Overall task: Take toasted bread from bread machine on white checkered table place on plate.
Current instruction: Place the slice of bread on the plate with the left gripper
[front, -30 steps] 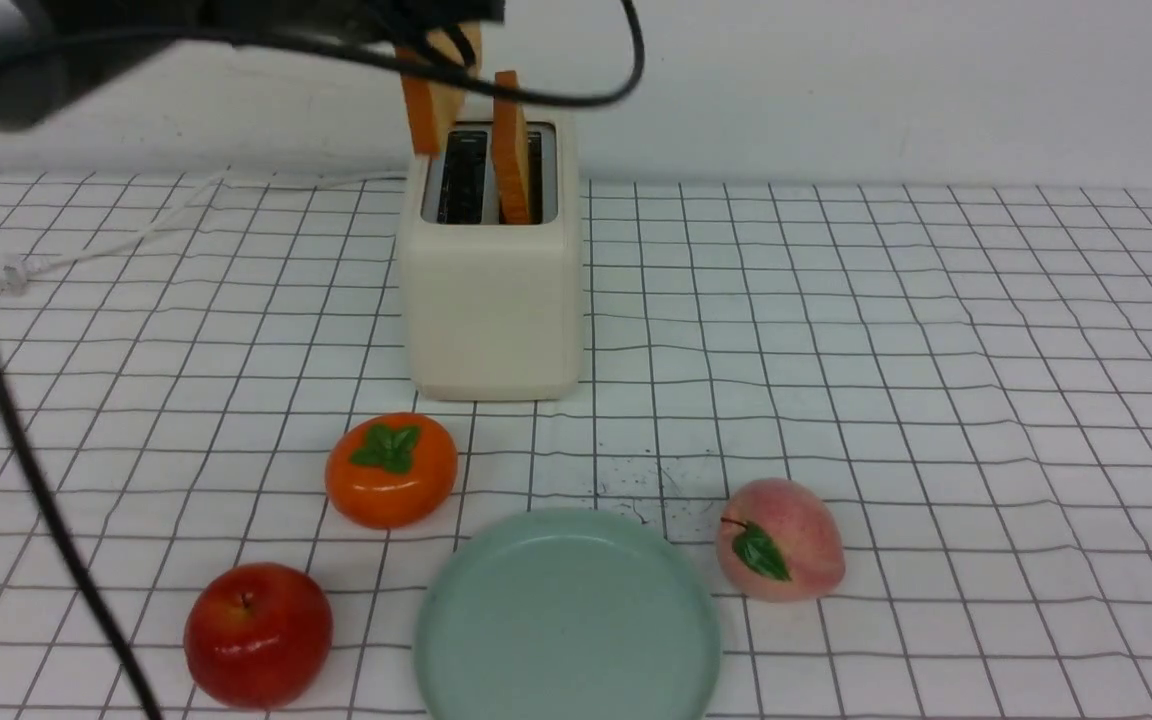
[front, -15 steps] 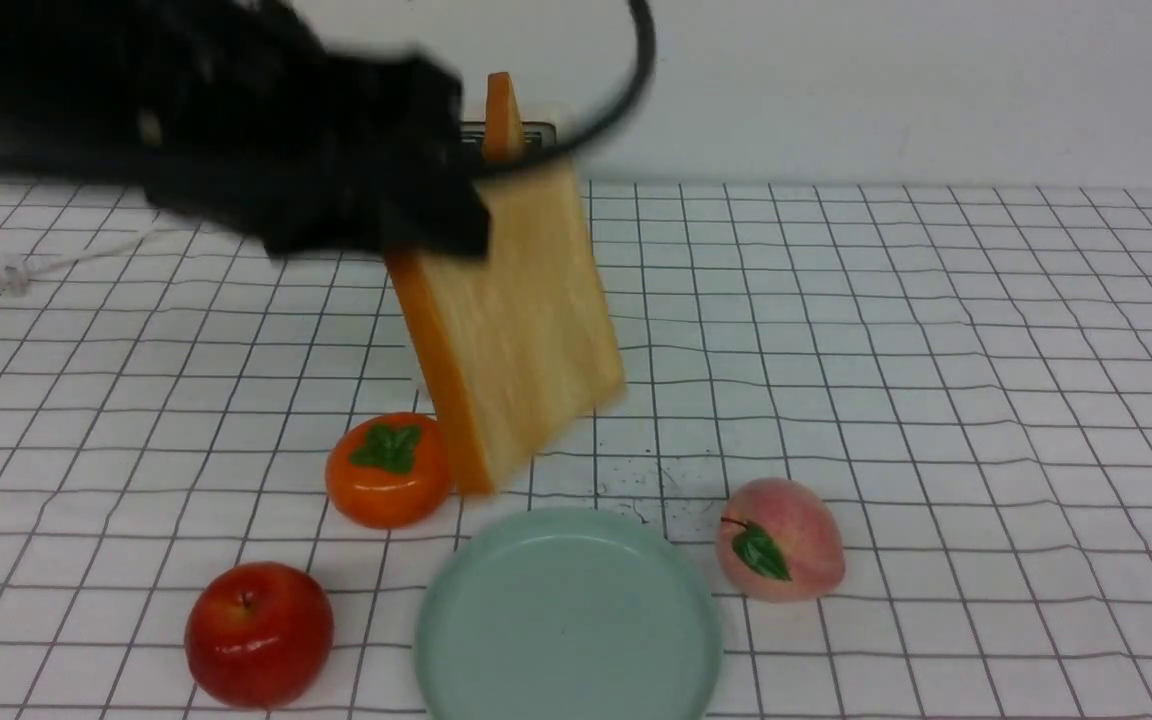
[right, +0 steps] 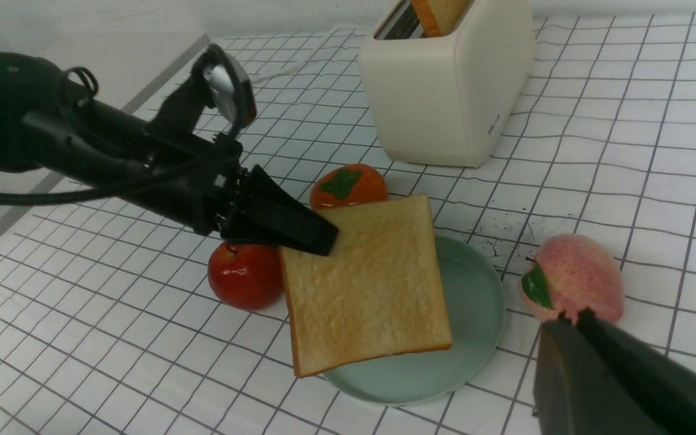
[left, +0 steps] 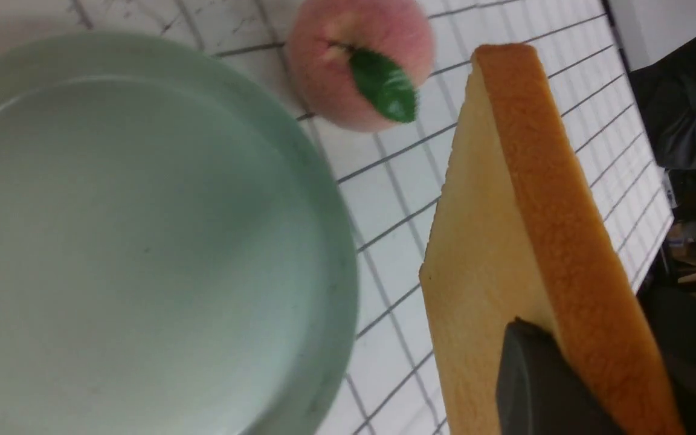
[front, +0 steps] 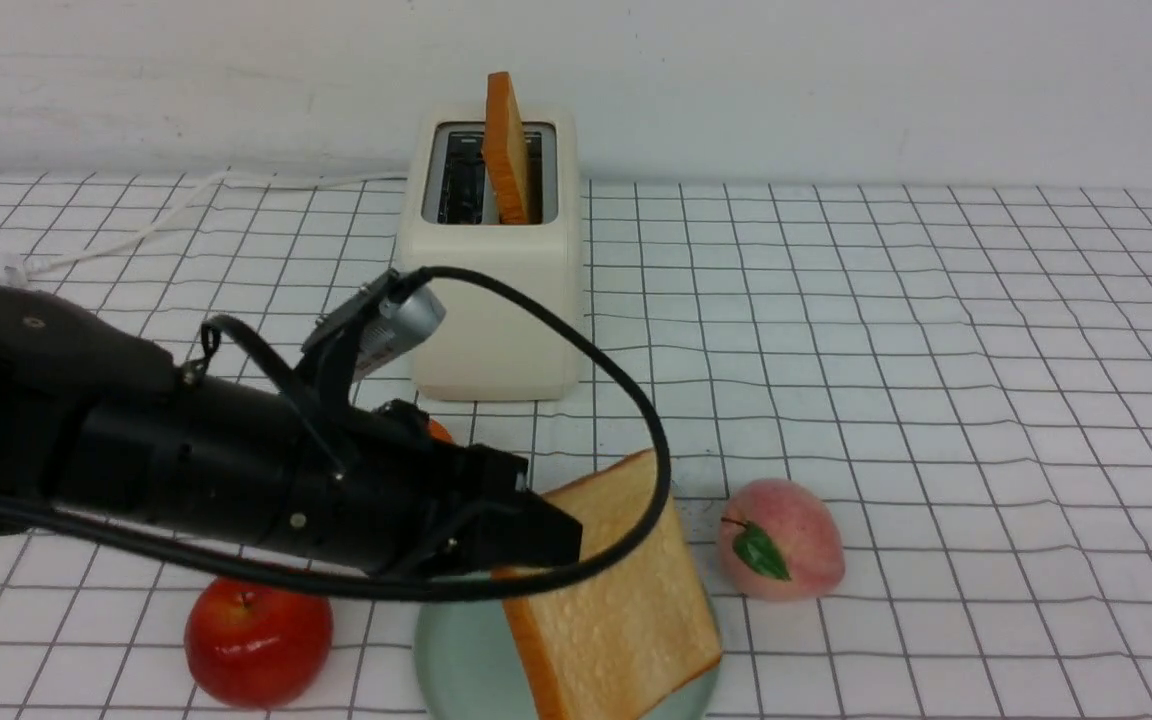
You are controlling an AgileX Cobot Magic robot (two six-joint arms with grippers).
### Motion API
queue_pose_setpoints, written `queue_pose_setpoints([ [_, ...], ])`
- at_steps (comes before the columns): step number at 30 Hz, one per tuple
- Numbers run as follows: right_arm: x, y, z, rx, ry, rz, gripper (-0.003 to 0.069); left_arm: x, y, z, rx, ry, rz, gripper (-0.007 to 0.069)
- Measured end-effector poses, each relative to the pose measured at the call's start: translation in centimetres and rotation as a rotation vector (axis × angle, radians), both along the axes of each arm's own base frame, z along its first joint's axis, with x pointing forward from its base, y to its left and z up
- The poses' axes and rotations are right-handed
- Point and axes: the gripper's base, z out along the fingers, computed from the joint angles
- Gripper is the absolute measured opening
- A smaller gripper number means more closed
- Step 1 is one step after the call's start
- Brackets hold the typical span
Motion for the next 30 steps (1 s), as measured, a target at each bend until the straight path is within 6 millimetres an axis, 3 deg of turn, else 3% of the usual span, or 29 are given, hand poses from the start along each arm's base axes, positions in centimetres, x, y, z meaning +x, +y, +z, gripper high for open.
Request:
queue_pose_setpoints([
  [4, 0.0, 0.0, 0.0, 0.004, 0.0, 0.002, 0.0001, 0.9, 0.0, -1.6, 0.045, 0.001, 0.008, 0.0099],
  [11, 0.0, 0.0, 0.0, 0.004, 0.001, 0.003, 0.0003, 1.3, 0.3, -2.6, 0.12, -0.023, -0.004, 0.012],
  [16, 0.0, 0.0, 0.0, 0.002, 0.003, 0.004, 0.0003, 1.3, 0.4, -3.1, 0.152, -0.026, -0.025, 0.0283],
  [20, -0.1, 0.0, -0.4, -0.039, 0.028, 0.009, 0.0003, 1.5, 0.5, -2.9, 0.166, -0.052, -0.004, 0.051],
  [21, -0.1, 0.0, -0.5, -0.044, 0.036, 0.011, 0.0003, 1.5, 0.5, -2.8, 0.166, -0.057, -0.003, 0.0518],
  [24, 0.5, -0.4, -1.7, -0.137, 0.166, 0.006, 0.0005, 1.1, 0.9, -0.7, 0.157, -0.144, 0.028, 0.0612],
  [30, 2.2, -0.6, -2.9, -0.213, 0.328, 0.014, 0.0012, -0.7, 2.0, 4.2, 0.14, -0.379, 0.063, 0.0615],
])
